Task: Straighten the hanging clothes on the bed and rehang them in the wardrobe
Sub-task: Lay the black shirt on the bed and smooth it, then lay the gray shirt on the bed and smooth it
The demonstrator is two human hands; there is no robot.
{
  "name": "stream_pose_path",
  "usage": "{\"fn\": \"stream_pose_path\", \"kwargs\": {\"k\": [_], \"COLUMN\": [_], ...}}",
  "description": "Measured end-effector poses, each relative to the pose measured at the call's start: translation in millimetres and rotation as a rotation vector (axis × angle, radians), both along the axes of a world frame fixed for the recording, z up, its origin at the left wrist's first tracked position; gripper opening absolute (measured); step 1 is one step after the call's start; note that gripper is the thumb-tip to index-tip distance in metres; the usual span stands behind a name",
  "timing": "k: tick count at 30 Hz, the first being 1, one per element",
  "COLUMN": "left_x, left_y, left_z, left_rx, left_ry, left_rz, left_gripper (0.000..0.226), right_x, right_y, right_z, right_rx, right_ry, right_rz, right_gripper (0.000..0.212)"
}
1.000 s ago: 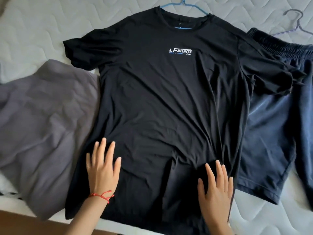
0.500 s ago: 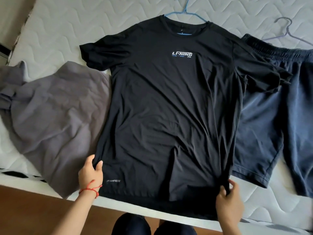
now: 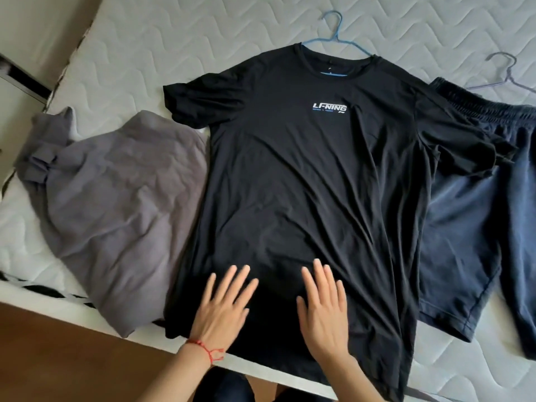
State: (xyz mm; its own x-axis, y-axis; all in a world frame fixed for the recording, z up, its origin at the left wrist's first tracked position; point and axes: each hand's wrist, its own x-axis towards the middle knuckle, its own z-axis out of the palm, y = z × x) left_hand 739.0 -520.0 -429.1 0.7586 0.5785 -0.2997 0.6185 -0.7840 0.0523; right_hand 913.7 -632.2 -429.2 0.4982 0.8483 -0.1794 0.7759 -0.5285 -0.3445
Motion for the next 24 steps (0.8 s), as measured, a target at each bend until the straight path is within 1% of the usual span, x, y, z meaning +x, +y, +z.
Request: {"fn": "stream_pose_path", "kwargs": {"k": [2,3,5,7,10,13,16,19,22,24], "left_x": [0,-2,-7,-13,-24,-42,-69,-108,-159,-194], "left_y": [6,11,20,28,47,73,109,157,214,248], "left_z": [-6,-6,-4,-1,7,16,29,33,31,26], "left_rx": [-0.061,-0.082,-0.083,-0.063,-0.017,0.05,0.019,-0.012,-0.02,-0.029], "left_ry": [0.081,0.115,0.149,0.126,0.04,-0.121,-0.233,-0.299,-0.362,-0.36], "left_rz": [-0.019,-0.011,-0.011,0.05,0.182,0.161,0.236,0.409,0.638,0.739], "left_gripper": [0.071,0.073,0.069,0.063,0.063,0.047,0.046,0.041,0.044,0.047], "right_x": [-10,-12,-15,-18,-25,-39,-67,-112,-173,-217], "right_y": [6,7,5,5,14,39,82,137,189,217], "right_z": [-10,-14,-17,-14,-9,1,14,25,27,28], "right_rx": [-0.069,-0.11,-0.172,-0.221,-0.237,-0.196,-0.105,0.009,0.142,0.185], "right_ry": [0.038,0.053,0.064,0.053,0.098,0.139,0.133,0.215,0.25,0.276], "right_rz": [0.058,0.03,-0.08,-0.198,-0.371,-0.468,-0.445,-0.398,-0.31,-0.287], "right_gripper": [0.048,0.05,0.055,0.057,0.058,0.055,0.051,0.047,0.044,0.04]}}
